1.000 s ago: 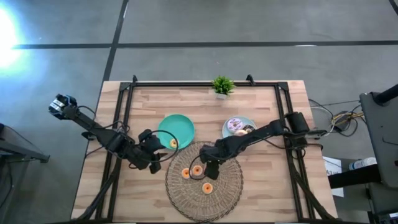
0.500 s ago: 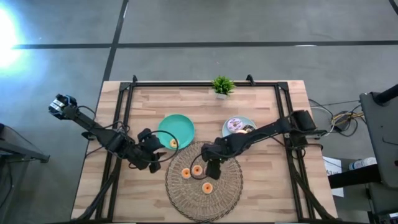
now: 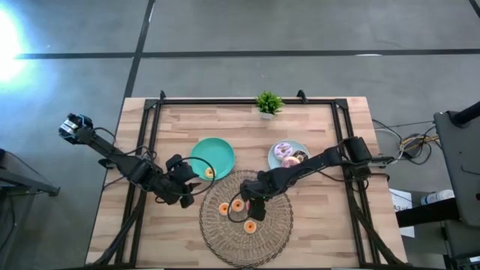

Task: Pick & Place donuts
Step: Put the small orange doughnut on the green plate

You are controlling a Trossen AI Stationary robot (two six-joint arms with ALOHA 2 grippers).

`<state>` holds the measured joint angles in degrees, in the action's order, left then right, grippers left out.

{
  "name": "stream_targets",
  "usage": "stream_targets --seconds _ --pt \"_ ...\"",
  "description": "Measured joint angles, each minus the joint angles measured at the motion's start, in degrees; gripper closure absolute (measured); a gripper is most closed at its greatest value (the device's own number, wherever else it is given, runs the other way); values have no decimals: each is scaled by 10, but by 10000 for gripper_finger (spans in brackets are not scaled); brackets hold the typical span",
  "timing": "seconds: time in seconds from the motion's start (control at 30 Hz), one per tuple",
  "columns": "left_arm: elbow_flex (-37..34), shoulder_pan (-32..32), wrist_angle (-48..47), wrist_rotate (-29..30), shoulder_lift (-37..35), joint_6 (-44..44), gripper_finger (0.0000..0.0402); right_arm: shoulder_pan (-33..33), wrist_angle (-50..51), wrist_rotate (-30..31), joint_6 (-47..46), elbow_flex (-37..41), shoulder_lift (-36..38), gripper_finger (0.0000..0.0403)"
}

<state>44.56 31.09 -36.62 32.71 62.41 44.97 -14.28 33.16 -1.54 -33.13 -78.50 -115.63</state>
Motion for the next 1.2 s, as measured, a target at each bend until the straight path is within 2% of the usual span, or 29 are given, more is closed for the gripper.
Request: stream_targets --seconds 0.17,0.47,0.6,0.73,1.03,1.2 --pt "0 0 -1 0 0 0 285 0 -1 0 1 0 0 261" --pt "0 1 -5 0 -1 2 285 12 -5 2 2 -2 26 384" --pt "0 7 -4 0 -5 14 285 43 -9 23 4 -32 51 388" --pt "0 30 -5 14 -15 39 285 89 -44 33 29 -81 44 389" --pt "0 120 -46 135 -50 162 285 153 -39 12 72 -211 -86 390" --pt "0 139 -63 149 -54 208 285 172 25 15 86 -299 -159 390"
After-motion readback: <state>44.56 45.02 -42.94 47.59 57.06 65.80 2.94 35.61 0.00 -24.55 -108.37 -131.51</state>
